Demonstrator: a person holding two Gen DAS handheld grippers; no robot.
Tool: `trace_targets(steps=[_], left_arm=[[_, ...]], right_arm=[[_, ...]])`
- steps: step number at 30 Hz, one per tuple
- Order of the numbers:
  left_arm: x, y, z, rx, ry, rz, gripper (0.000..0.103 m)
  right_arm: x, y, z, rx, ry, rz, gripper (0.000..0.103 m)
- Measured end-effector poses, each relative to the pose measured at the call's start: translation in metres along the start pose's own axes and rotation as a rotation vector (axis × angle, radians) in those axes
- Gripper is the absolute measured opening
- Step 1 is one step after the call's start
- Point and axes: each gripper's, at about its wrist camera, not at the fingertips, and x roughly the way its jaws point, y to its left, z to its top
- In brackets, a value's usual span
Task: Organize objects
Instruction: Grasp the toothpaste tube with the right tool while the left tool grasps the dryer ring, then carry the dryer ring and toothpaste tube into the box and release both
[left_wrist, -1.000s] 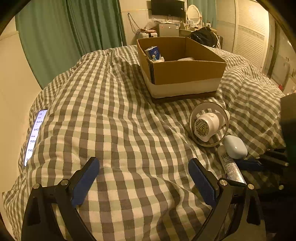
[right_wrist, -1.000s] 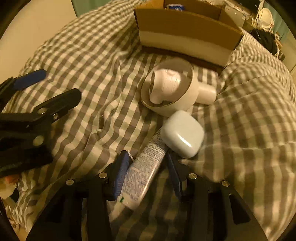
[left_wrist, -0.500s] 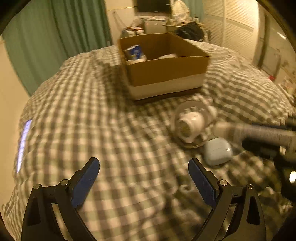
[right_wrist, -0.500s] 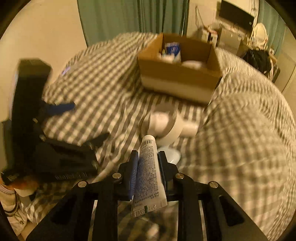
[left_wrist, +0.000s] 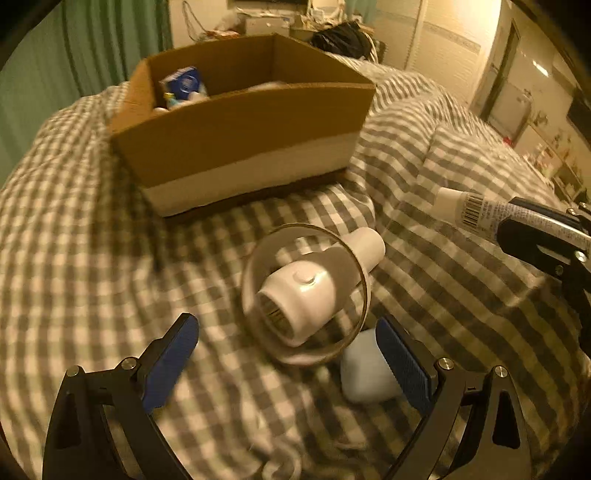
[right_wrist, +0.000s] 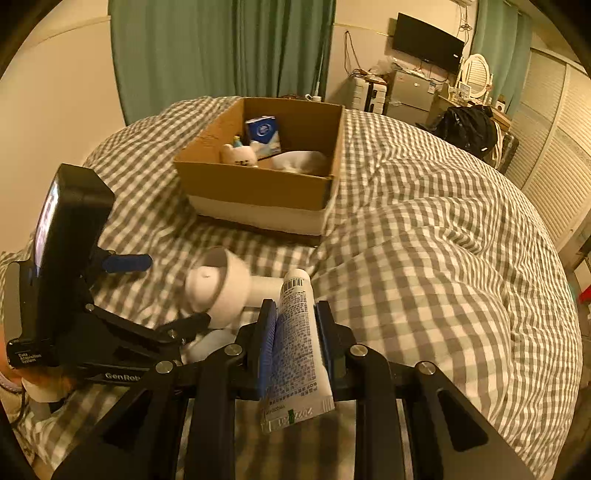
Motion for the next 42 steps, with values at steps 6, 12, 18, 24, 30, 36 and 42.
trace_targets(steps=[6,12,18,24,30,36,42], left_arm=[[0.036,0.001,0.018,-0.013,0.079,-0.032,0.099],[0.052,0.003,0.021,-0.038,0.113,-0.091,0.086],[0.026,-0.003,0.013,-0.032,0.079,-0.077,0.083],[-0.016,0.003,0.007,-0.050,0.014,-0.041,0.083],[-0.056,0.011,-0.002,-0.057,-0.052,-0.011,0.083],[-0.103,0.019,-0.004,-0.059,-0.128,0.013,0.083],[-0.148,0.025,-0.002,-0.049,-0.210,0.037,0.083]], right_arm=[[0.015,-0.012,-0.002,0.029,0.008,0.045,0.021],[0.022,-0.017,-0.006,0.052,0.017,0.074,0.021],[0.019,-0.014,-0.006,0.046,0.003,0.064,0.021],[-0.001,-0.003,-0.002,0.030,-0.040,0.052,0.021],[-0.026,0.012,0.004,-0.003,-0.078,0.038,0.021],[-0.058,0.030,0.011,-0.039,-0.132,0.012,0.021],[-0.083,0.044,0.017,-0.071,-0.178,-0.009,0.021]])
